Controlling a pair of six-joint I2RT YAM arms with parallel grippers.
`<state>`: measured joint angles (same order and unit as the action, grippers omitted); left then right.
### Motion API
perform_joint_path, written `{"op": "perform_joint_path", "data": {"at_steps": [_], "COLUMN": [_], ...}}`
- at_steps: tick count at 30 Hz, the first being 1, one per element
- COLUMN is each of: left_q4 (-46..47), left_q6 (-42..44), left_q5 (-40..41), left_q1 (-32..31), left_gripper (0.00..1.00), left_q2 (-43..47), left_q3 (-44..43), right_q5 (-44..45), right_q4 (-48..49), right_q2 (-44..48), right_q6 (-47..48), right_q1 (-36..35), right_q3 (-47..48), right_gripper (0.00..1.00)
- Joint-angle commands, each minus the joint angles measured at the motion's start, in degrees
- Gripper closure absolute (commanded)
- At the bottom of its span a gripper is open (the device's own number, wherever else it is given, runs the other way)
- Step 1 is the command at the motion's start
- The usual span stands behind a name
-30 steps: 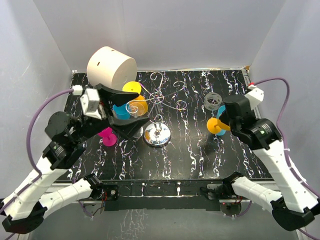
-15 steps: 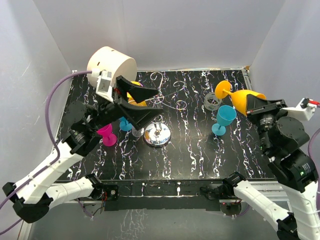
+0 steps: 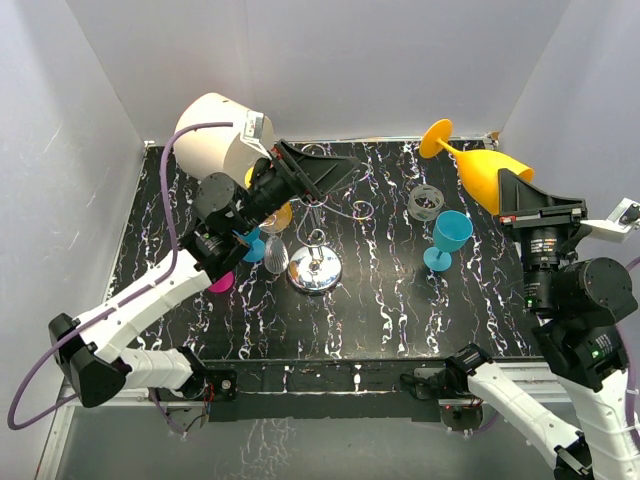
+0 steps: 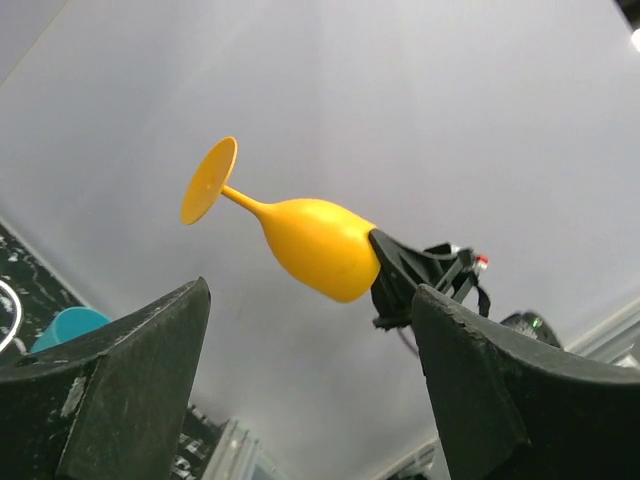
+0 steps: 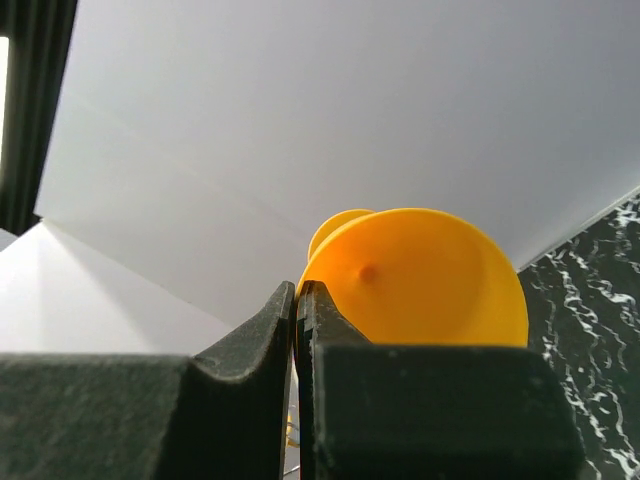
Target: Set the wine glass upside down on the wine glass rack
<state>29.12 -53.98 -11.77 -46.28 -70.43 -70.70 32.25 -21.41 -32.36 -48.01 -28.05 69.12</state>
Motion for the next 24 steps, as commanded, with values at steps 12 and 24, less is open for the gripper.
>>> {"op": "perform_joint_path", "data": {"at_steps": [12,24], "left_q4": [5.0,17.0], "left_q6": [-2.3,1.1], "left_q5": [26.9,33.8], "left_q1": [-13.5,-14.8], "left_gripper": [0.27,0.34], "left_q2": [-11.9,-18.5], "left_q3": [-9.9,-12.8], "right_q5": [-13.8,-20.8], "right_q4": [23.6,26.7], "right_q2": [0.4,-0.9], "right_q6": [-5.5,-9.7], "right_q1": [0.1,0.1], "right_q3": [-8.1,-8.9], "right_gripper": [1.0,1.0]}}
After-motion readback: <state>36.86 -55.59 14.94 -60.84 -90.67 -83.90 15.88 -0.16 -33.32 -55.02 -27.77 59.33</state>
